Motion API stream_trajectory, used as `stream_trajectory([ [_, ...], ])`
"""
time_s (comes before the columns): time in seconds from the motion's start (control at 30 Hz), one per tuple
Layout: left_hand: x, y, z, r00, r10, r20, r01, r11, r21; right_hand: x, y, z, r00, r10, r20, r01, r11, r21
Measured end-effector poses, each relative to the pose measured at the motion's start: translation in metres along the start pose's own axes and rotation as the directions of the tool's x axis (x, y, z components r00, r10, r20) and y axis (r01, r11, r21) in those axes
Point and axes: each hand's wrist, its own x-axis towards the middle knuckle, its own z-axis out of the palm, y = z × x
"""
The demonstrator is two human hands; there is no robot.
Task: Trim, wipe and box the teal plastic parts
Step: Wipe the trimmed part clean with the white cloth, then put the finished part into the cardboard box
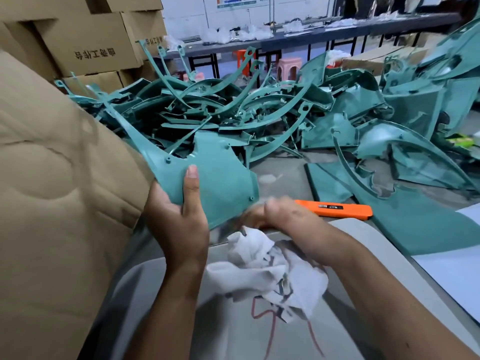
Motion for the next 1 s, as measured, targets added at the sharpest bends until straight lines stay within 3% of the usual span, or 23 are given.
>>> stream_trajectory([
  [0.03, -0.001, -0.001, -0.001, 1.0, 0.003, 0.007, -0.003, 0.999, 0.032, 0.002, 0.0, -0.001, 0.975, -0.039, -0.22, 0.049, 0.998, 0.039],
  [0.07, -0.002, -0.002, -0.001, 1.0, -0.009, 0.016, 0.008, 0.998, 0.06, 0.004, 0.003, -0.003, 0.892, -0.077, -0.446, 0.094, 0.995, 0.015],
  [0.1, -0.002, -0.003, 0.0, 0.999, -0.032, 0.022, 0.03, 0.995, 0.09, 0.006, 0.008, -0.006, 0.78, -0.12, -0.614, 0.099, 0.993, -0.068],
  [0.13, -0.003, -0.005, 0.001, 0.998, -0.06, 0.025, 0.056, 0.991, 0.123, 0.006, 0.013, -0.009, 0.715, -0.164, -0.68, 0.079, 0.985, -0.154],
  [0.17, -0.004, -0.007, 0.003, 0.996, -0.088, 0.028, 0.083, 0.985, 0.154, 0.005, 0.017, -0.01, 0.712, -0.185, -0.678, 0.053, 0.976, -0.211],
  [0.27, -0.01, -0.014, 0.008, 0.978, -0.203, 0.042, 0.193, 0.966, 0.173, 0.007, 0.027, -0.003, 0.849, -0.174, -0.499, -0.009, 0.939, -0.343],
  [0.37, -0.011, -0.023, 0.008, 0.967, -0.251, 0.04, 0.238, 0.95, 0.203, 0.009, 0.033, 0.009, 0.887, -0.183, -0.423, -0.032, 0.891, -0.452],
  [0.83, -0.007, -0.046, 0.018, 0.964, -0.242, 0.109, 0.21, 0.946, 0.248, 0.01, 0.045, 0.012, 0.833, -0.205, -0.513, -0.034, 0.908, -0.419],
  [1.0, -0.001, -0.018, 0.028, 0.947, -0.243, 0.209, 0.172, 0.935, 0.309, 0.009, 0.034, 0.01, 0.723, -0.286, -0.629, 0.056, 0.931, -0.36],
])
